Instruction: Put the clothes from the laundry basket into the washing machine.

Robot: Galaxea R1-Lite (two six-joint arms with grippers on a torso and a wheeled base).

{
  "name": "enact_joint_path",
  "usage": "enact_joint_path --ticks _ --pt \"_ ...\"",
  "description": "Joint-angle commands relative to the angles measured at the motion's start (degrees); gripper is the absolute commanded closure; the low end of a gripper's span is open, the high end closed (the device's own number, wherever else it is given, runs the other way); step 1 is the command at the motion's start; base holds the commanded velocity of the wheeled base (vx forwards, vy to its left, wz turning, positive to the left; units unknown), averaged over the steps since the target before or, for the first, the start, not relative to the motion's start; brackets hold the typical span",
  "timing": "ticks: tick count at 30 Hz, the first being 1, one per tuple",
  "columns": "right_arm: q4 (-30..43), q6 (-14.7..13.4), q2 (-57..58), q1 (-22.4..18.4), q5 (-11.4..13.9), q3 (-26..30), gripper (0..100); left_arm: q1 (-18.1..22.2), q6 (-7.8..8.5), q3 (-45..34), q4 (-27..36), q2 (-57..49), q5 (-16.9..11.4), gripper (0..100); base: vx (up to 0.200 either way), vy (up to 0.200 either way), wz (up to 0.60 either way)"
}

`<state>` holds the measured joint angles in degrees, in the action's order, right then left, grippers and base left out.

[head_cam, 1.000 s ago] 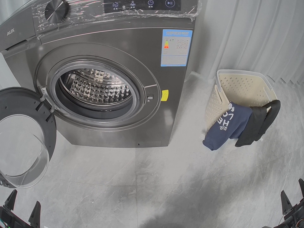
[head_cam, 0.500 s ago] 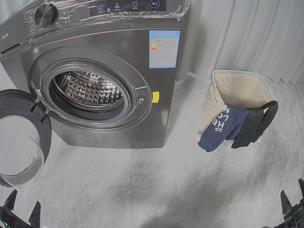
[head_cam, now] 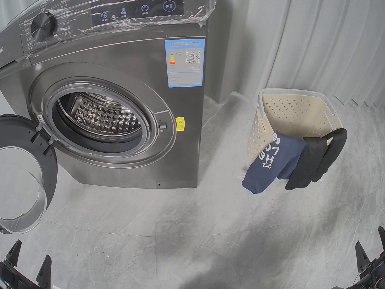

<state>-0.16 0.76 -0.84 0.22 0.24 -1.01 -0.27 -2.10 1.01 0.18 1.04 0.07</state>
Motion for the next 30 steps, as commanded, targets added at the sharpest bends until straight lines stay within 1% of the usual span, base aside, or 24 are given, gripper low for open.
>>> enact_joint_path --ticks 1,30 --pt "-0.02 0.04 0.84 -0.04 0.02 1.01 0 0.0 -0.01 -0.84 -0.01 -0.68 0.01 0 0.0 -0.2 0.0" --pt "-0.02 -0.05 0.84 -0.04 0.02 1.01 0 0.0 -0.01 -0.84 -0.01 -0.68 0.01 0 0.0 -0.2 0.0"
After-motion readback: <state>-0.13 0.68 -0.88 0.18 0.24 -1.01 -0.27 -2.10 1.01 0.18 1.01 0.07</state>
